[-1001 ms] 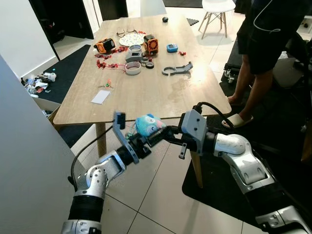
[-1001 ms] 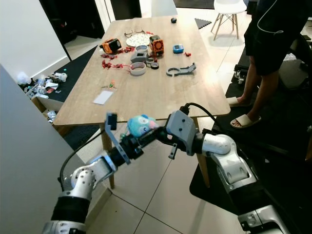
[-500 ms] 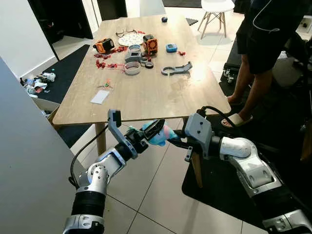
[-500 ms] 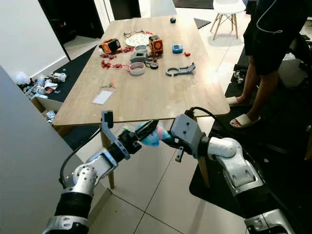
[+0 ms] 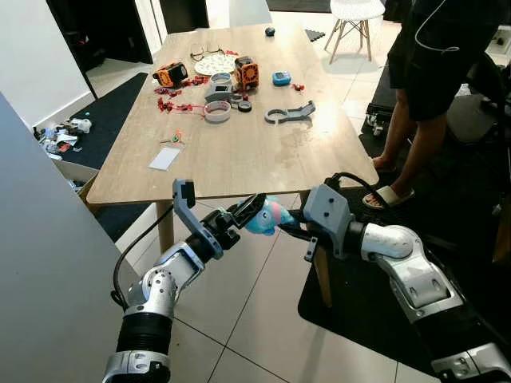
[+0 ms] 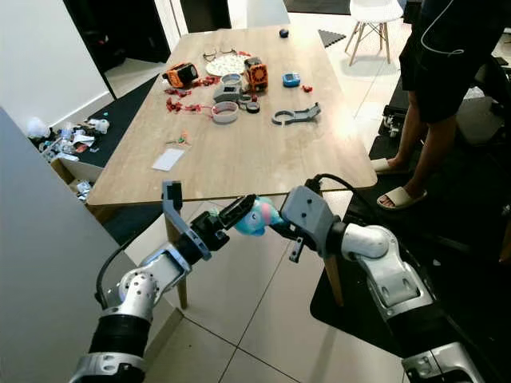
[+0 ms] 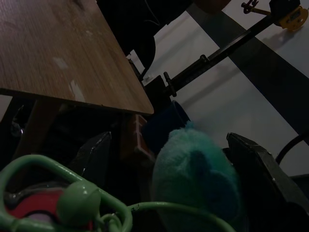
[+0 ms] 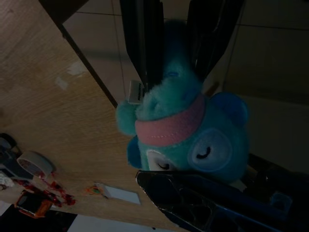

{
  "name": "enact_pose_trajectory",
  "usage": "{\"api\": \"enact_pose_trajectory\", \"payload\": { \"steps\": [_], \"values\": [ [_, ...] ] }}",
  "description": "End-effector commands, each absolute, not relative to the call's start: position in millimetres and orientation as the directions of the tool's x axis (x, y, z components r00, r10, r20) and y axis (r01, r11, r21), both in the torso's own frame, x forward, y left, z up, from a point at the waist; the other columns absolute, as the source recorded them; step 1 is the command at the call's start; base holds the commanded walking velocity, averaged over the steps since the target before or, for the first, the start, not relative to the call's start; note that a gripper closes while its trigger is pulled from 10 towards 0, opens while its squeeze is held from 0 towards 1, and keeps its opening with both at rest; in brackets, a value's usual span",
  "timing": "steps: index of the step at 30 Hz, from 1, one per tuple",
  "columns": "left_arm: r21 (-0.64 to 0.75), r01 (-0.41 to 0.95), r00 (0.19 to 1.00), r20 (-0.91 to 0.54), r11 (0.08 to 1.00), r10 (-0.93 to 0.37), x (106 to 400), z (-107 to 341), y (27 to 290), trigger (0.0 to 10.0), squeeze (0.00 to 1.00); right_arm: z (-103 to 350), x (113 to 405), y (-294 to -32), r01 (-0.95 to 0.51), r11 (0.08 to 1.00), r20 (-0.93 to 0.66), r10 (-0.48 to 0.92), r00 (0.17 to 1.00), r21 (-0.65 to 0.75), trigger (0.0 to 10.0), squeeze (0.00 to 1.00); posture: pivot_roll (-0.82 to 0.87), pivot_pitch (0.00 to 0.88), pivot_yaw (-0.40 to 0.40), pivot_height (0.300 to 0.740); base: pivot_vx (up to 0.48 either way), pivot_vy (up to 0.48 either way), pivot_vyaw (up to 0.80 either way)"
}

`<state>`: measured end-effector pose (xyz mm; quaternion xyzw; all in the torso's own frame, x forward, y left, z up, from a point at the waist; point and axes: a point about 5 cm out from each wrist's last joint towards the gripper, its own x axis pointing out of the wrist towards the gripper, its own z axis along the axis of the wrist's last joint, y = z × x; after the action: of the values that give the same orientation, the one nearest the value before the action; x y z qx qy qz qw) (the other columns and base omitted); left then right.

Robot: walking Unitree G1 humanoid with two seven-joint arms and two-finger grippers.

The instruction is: Hang keys on a hook

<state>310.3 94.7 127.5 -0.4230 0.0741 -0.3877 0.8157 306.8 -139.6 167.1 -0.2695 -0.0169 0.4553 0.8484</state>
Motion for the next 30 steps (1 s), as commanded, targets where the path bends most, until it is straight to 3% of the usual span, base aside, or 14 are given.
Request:
{"api": "enact_pose_trajectory", "payload": {
  "steps": [1,2,3,8,10,11,13,14,30],
  "values": [
    [-0.756,0.544,0.707,0.18,0.363,-0.684,311.7,122.9,96.1,3.7,0.0,169.4,307.9,-140.6,-0.756,0.445,-0.213,0.777,0.593,-0.48,10.0,0.0,-0.14,0.056,0.094,0.74,0.0,0.0,0.0],
    [-0.756,0.544,0.707,0.18,0.363,-0.684,311.7,122.9,96.1,3.7,0.0,169.4,307.9,-140.6,-0.756,0.445,-0.213,0.777,0.593,-0.48,10.0,0.0,-0.14,0.056,0.094,0.74,0.0,0.0,0.0],
    [-0.76,0.541,0.71,0.183,0.361,-0.68,312.3,123.0,96.5,0.0,0.0,169.7,308.2,-140.4,-0.755,0.445,-0.213,0.777,0.593,-0.482,10.0,0.0,-0.14,0.056,0.094,0.74,0.0,0.0,0.0],
    [-0.76,0.54,0.709,0.18,0.361,-0.682,312.4,122.8,96.1,0.0,0.0,170.6,308.8,-139.7,-0.754,0.444,-0.211,0.777,0.592,-0.484,10.0,0.0,-0.14,0.056,0.094,0.74,0.0,0.0,0.0],
    [-0.76,0.54,0.707,0.176,0.362,-0.684,312.4,122.3,95.4,2.7,0.0,170.9,309.2,-139.5,-0.753,0.444,-0.21,0.777,0.593,-0.485,10.0,0.0,-0.14,0.056,0.094,0.74,0.0,0.0,0.0],
    [-0.76,0.541,0.705,0.176,0.36,-0.687,312.0,121.7,94.9,6.4,0.0,170.7,309.2,-139.4,-0.752,0.444,-0.21,0.776,0.595,-0.487,10.0,0.0,-0.14,0.049,0.093,0.74,0.0,0.0,0.0],
    [-0.76,0.542,0.703,0.177,0.358,-0.689,311.8,121.4,94.7,6.4,0.0,170.4,309.1,-139.3,-0.752,0.445,-0.21,0.776,0.595,-0.487,10.0,0.0,-0.14,0.049,0.093,0.74,0.0,0.0,0.0],
    [-0.761,0.54,0.704,0.174,0.36,-0.689,311.9,120.9,94.7,10.0,0.0,170.1,309.1,-139.4,-0.751,0.446,-0.21,0.775,0.596,-0.487,10.0,0.0,-0.14,0.049,0.093,0.74,0.0,0.0,0.0],
    [-0.756,0.546,0.713,0.193,0.36,-0.674,313.6,124.3,96.5,10.0,0.0,168.8,311.6,-142.6,-0.734,0.484,-0.202,0.752,0.627,-0.476,10.0,0.0,-0.14,0.057,0.098,0.74,0.0,0.0,0.0]
  ]
}}
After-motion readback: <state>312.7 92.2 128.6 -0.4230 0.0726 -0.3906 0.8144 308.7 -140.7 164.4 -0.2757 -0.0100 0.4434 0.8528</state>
